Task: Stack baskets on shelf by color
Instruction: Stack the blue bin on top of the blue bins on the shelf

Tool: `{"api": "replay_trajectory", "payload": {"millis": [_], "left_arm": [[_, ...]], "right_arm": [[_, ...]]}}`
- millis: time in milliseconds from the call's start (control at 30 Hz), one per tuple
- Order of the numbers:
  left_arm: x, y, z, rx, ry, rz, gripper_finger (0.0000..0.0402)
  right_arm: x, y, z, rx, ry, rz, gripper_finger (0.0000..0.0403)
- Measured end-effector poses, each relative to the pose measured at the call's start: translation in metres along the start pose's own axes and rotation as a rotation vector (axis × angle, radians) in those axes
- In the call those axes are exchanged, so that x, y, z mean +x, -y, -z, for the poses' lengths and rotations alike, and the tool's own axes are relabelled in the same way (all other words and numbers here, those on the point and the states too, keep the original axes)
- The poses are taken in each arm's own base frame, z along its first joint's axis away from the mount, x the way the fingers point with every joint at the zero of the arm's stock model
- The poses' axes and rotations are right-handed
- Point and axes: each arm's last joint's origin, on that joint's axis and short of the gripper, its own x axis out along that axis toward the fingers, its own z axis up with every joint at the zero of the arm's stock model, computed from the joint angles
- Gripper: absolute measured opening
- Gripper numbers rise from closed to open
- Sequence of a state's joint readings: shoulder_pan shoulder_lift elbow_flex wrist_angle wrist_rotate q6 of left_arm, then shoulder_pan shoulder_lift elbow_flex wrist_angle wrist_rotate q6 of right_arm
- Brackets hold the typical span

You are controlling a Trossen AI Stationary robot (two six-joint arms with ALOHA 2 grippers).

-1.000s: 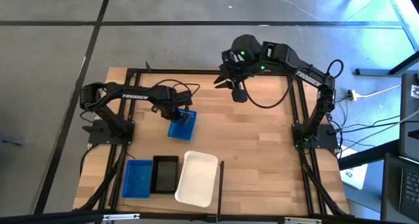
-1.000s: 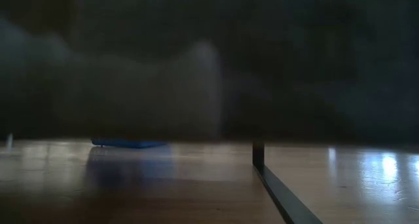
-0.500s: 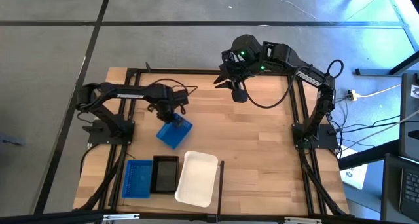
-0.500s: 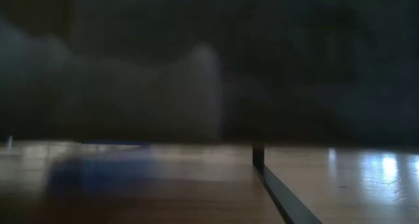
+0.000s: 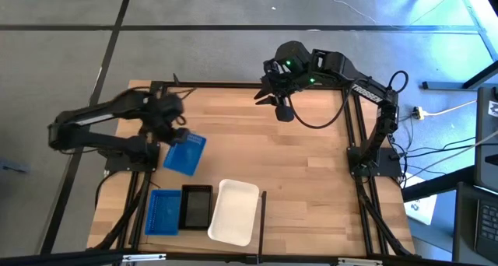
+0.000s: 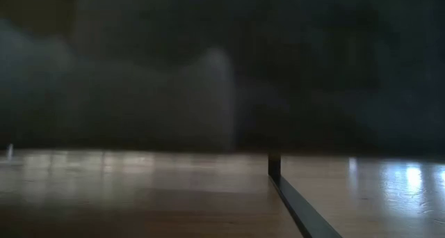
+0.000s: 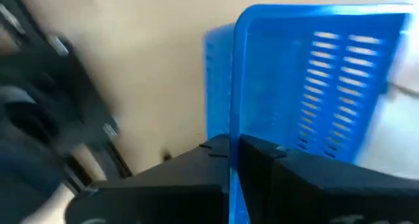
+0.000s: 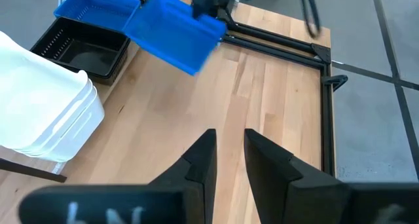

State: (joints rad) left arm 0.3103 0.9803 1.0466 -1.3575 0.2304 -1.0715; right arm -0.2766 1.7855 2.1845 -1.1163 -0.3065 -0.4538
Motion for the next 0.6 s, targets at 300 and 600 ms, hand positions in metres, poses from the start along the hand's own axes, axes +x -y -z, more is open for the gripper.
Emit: {"api": "replay_trajectory", "payload": {"millis": [300,600], "left_arm": [[-0.031,-0.022,0.047,-0.113,-0.212,0.229,0.0000],[-0.036,-0.029,0.069,-0.120,-0.438,0.207,0.0000]], "right_arm": [[0.000,0.001,-0.001,-0.005,0.014,0.007,0.0077],[0.000,0.002,-0.005,-0.014,0.049,0.024,0.0077]]}}
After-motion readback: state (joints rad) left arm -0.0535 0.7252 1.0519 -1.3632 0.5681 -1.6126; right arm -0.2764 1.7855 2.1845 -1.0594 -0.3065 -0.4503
